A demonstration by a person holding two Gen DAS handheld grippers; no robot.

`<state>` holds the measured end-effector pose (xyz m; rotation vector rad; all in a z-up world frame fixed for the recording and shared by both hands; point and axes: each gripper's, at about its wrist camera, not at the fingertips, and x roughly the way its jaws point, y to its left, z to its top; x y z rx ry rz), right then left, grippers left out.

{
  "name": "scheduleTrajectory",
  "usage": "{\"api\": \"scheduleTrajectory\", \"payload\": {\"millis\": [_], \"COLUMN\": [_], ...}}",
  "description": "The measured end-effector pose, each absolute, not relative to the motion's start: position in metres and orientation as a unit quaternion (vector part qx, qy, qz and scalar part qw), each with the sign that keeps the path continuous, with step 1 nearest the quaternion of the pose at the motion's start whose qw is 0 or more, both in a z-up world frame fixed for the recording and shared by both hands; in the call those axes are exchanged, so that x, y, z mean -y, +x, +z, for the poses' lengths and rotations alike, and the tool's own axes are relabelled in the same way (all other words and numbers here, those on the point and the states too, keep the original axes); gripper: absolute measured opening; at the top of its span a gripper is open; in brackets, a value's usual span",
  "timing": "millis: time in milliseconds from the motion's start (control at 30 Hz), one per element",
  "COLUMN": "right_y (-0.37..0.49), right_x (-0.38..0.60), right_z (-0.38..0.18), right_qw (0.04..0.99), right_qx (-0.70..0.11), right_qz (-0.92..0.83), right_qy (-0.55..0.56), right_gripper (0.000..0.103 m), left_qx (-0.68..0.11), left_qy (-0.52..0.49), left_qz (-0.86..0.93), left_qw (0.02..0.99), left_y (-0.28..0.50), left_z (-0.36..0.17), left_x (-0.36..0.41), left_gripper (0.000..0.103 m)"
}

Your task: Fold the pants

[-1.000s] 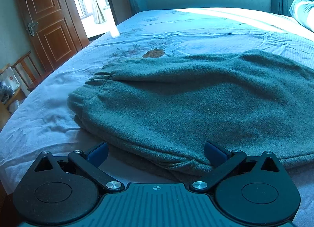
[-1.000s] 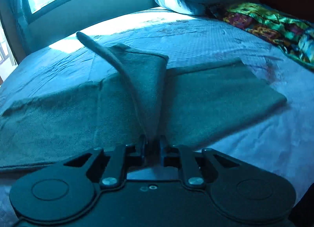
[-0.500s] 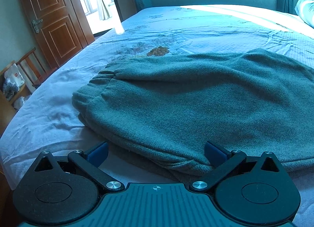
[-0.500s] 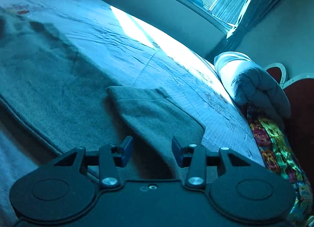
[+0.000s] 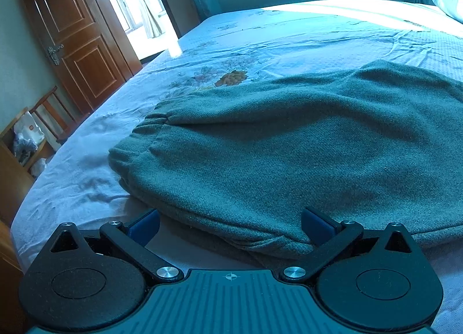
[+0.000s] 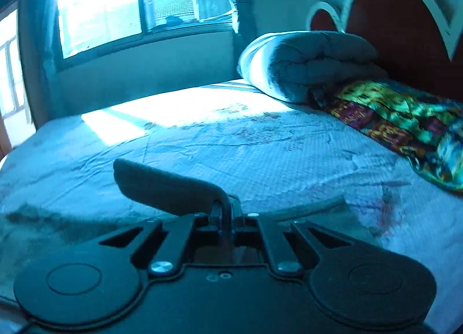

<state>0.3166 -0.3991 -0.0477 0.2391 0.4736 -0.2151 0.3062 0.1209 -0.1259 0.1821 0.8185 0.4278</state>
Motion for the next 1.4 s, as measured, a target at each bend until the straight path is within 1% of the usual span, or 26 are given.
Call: {"api": "scheduleTrajectory", "payload": {"millis": [67, 133, 200, 233, 333, 433, 533, 667, 867, 900, 933, 1067, 1167, 1233, 1300, 1333, 1400], "right_y": [0.304, 0.301, 0.301, 0.297, 0.294, 0.295, 0.295, 0.295, 0.304, 0.306, 0.306, 0.289, 0.275, 0.276, 0.285, 0.286, 0.282], "right_x": [0.438, 0.469, 0.480, 0.478, 0.482, 0.481, 0.488, 0.499, 0.510, 0.511, 0.510, 0.499, 0.494, 0.499, 0.510, 0.515, 0.517], "right_z": [-0.062, -0.090, -0.111, -0.121, -0.125, -0.122, -0.120, -0.122, -0.119, -0.116, -0.113, -0.077, -0.064, -0.078, -0.108, -0.121, -0.124], "right_qw": [0.941, 0.914, 0.901, 0.902, 0.896, 0.898, 0.895, 0.888, 0.884, 0.885, 0.887, 0.913, 0.918, 0.912, 0.894, 0.886, 0.888], "right_qx": [-0.243, -0.282, -0.308, -0.306, -0.293, -0.291, -0.286, -0.282, -0.284, -0.286, -0.286, -0.241, -0.228, -0.252, -0.298, -0.306, -0.294], "right_qz": [-0.135, -0.148, -0.144, -0.138, -0.137, -0.134, -0.129, -0.126, -0.137, -0.142, -0.141, -0.118, -0.112, -0.133, -0.157, -0.156, -0.151], "right_qy": [0.194, 0.251, 0.269, 0.272, 0.302, 0.302, 0.316, 0.341, 0.345, 0.339, 0.334, 0.307, 0.305, 0.296, 0.297, 0.312, 0.319], "right_gripper": [0.000, 0.000, 0.000, 0.000, 0.001, 0.007, 0.011, 0.011, 0.011, 0.004, 0.000, 0.000, 0.000, 0.000, 0.000, 0.000, 0.000], "left_qx": [-0.393, -0.393, -0.393, -0.394, -0.396, -0.396, -0.392, -0.392, -0.392, -0.391, -0.388, -0.362, -0.364, -0.371, -0.373, -0.374, -0.378], "left_qy": [0.086, 0.089, 0.095, 0.102, 0.113, 0.111, 0.105, 0.104, 0.101, 0.102, 0.103, 0.093, 0.095, 0.085, 0.076, 0.077, 0.081], "left_qz": [0.206, 0.204, 0.203, 0.201, 0.197, 0.196, 0.195, 0.194, 0.188, 0.186, 0.186, 0.179, 0.177, 0.176, 0.175, 0.173, 0.166], "left_qw": [0.892, 0.892, 0.892, 0.891, 0.890, 0.890, 0.893, 0.893, 0.895, 0.896, 0.897, 0.910, 0.909, 0.908, 0.908, 0.908, 0.907], "left_y": [0.305, 0.305, 0.305, 0.306, 0.307, 0.307, 0.305, 0.305, 0.306, 0.306, 0.305, 0.294, 0.291, 0.291, 0.291, 0.291, 0.292], "left_z": [-0.126, -0.126, -0.126, -0.125, -0.124, -0.124, -0.125, -0.125, -0.123, -0.123, -0.121, -0.109, -0.111, -0.115, -0.116, -0.116, -0.115], "left_x": [-0.121, -0.121, -0.120, -0.119, -0.117, -0.117, -0.118, -0.118, -0.121, -0.121, -0.121, -0.118, -0.116, -0.118, -0.120, -0.120, -0.121], "left_gripper": [0.103, 0.103, 0.103, 0.103, 0.103, 0.103, 0.103, 0.103, 0.103, 0.103, 0.103, 0.103, 0.103, 0.103, 0.103, 0.103, 0.103]}}
